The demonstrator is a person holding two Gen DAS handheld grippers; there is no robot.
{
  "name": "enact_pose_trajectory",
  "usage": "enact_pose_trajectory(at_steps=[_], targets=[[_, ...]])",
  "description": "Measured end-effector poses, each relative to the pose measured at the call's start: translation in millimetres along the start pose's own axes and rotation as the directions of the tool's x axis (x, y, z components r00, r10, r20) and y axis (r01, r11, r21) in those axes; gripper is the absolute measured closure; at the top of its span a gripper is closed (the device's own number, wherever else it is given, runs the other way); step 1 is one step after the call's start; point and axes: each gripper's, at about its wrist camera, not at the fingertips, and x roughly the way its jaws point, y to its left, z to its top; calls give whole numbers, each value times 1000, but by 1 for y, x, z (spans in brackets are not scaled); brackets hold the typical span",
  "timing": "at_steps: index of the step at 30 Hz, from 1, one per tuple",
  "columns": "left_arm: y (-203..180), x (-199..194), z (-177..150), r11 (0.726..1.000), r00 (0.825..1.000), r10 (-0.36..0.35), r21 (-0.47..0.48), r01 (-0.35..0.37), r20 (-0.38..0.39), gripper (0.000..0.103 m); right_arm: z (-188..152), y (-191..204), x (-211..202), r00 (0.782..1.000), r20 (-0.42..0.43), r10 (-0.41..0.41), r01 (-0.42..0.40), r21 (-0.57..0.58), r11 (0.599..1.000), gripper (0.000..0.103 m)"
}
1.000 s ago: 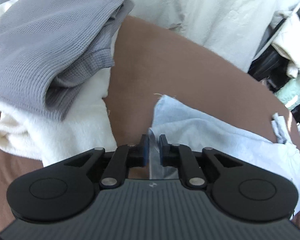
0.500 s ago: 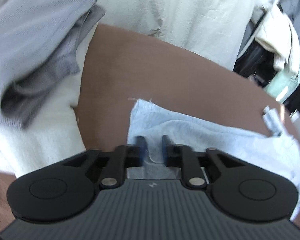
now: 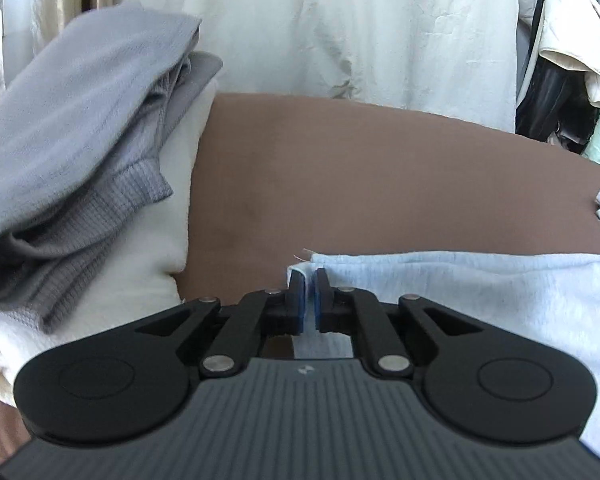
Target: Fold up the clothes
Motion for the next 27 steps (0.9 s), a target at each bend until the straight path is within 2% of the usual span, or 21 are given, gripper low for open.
enact_pose_trajectory(at_steps=[2, 4, 6, 8, 11, 13, 14, 16, 17, 18, 19, 20, 21, 22, 24, 26, 27], targets=[[2, -5, 4, 1000, 1000, 16, -16, -16, 17, 94, 3, 7, -4, 999, 12, -31, 32, -39, 999, 99], [4, -13, 4, 998, 997, 70, -4, -70, 33, 94, 6, 6, -19, 997, 50, -50, 51, -11, 999, 99], [2, -17, 4, 993, 993, 116, 27, -116, 17, 94, 5, 4, -30, 995, 83, -61, 63, -22, 998, 100], [0, -18, 5, 988, 989, 143, 65, -141, -23, 94, -2, 2, -18, 998, 41, -53, 55, -59, 997, 100], [-9, -26, 5, 983, 988, 153, 109, -148, -34, 91, -6, -2, -6, 999, -5, -40, 40, 41, 998, 99], [-16, -34, 4, 984, 989, 143, 113, -138, -41, 80, 0, -4, -8, 999, -18, -34, 35, 70, 997, 99], [-19, -38, 4, 986, 990, 133, 109, -128, -40, 76, 2, -9, -8, 999, -31, -15, 18, 95, 995, 98], [-24, -50, 4, 990, 994, 111, 92, -109, -15, 61, 6, -21, -7, 998, -54, 38, -28, 165, 986, 96], [-28, -56, 5, 991, 995, 100, 84, -99, -4, 59, 6, -26, -8, 996, -59, 62, -49, 196, 979, 94], [-32, -59, 6, 993, 996, 87, 81, -87, 3, 57, 6, -31, -11, 996, -63, 70, -54, 230, 972, 89], [-36, -62, 7, 994, 997, 73, 79, -73, 10, 57, 7, -37, -14, 995, -70, 66, -45, 268, 962, 77], [-40, -65, 8, 995, 998, 60, 78, -61, 15, 57, 7, -41, -20, 997, -77, 17, 7, 305, 952, 48], [-43, -68, 8, 995, 999, 51, 80, -52, 17, 55, 7, -46, -27, 995, -79, -60, 84, 348, 934, 36], [-46, -70, 8, 996, 999, 43, 83, -45, 16, 54, 8, -54, -34, 992, -82, -100, 125, 407, 905, 38], [-52, -71, 6, 996, 999, 34, 83, -34, 0, 54, 10, -74, -43, 989, -95, -117, 150, 517, 843, 38], [-60, -70, 5, 998, 1000, 18, 65, -17, -20, 54, 14, -81, -53, 992, -75, -103, 127, 548, 827, 38], [-63, -72, 4, 999, 1000, 8, 49, -7, -25, 54, 17, -80, -58, 994, -55, -97, 111, 543, 832, 38]])
